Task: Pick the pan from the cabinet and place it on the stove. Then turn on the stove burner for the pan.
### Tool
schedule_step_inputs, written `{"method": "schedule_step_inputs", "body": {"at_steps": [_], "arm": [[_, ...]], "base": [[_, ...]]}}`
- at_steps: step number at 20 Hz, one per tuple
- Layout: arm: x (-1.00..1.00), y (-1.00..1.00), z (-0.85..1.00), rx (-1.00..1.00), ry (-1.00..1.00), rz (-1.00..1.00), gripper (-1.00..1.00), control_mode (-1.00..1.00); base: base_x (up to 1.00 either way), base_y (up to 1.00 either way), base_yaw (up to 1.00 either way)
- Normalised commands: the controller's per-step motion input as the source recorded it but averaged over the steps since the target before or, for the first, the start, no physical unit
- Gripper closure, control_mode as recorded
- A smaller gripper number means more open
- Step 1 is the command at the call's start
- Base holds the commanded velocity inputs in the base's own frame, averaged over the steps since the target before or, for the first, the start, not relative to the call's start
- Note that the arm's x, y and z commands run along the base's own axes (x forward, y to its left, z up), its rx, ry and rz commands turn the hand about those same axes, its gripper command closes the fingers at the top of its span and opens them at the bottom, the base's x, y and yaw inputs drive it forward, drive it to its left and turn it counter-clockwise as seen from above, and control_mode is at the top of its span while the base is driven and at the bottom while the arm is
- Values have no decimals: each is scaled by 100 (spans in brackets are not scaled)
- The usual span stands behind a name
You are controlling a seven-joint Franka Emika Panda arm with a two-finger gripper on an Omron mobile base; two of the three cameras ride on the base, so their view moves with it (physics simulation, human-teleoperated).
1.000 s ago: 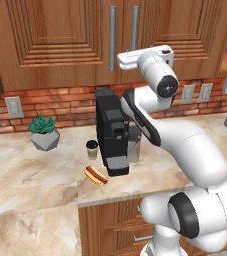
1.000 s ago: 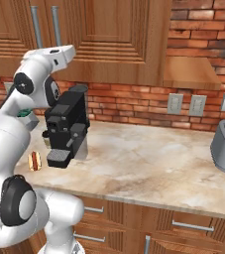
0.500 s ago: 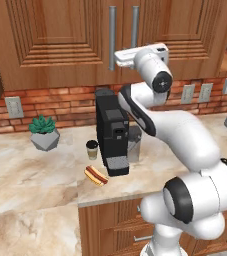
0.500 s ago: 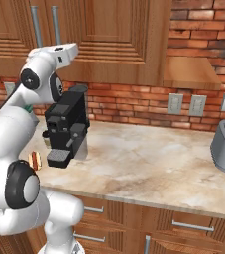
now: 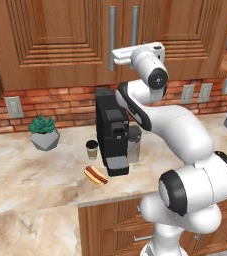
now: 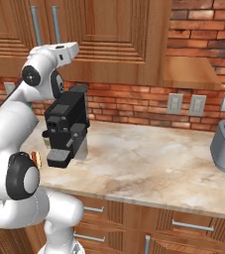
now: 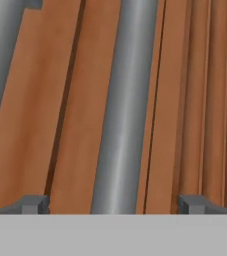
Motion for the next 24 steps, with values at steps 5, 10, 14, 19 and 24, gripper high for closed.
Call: {"method": "schedule_step_inputs", "body": {"at_steps": [5,10,14,19,24], "arm": [[35,20,-6,0,4,0,100,-100],[37,25,-10,0,4,0,100,-100],[22,15,-10,0,1,0,100,-100],[-3,22,-15,-2,0,0,100,-100],[-49,19,-13,-5,0,0,100,-100]], "base": [[0,0,0],[0,0,0],[0,0,0],[0,0,0],[0,0,0]]}}
